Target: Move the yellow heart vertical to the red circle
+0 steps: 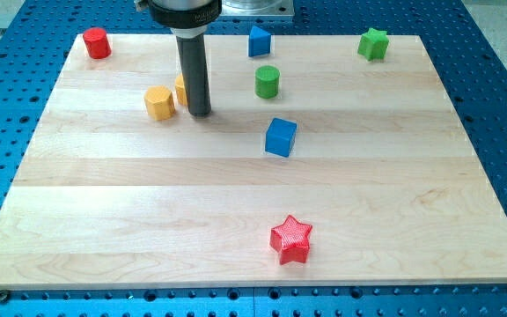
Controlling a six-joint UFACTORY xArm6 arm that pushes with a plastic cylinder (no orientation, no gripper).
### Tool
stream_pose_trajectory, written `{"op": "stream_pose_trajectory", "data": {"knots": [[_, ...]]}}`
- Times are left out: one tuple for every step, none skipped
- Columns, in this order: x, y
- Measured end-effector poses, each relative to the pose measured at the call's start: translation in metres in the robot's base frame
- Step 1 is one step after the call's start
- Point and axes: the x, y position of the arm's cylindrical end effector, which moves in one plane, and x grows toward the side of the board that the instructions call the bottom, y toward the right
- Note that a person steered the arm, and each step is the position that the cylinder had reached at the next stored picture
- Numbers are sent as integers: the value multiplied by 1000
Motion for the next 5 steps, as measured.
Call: {"op": "stream_pose_trajectory", "data": {"knots": [[0,31],[-22,50],[-26,8],[-34,-8],[-54,-16]]}}
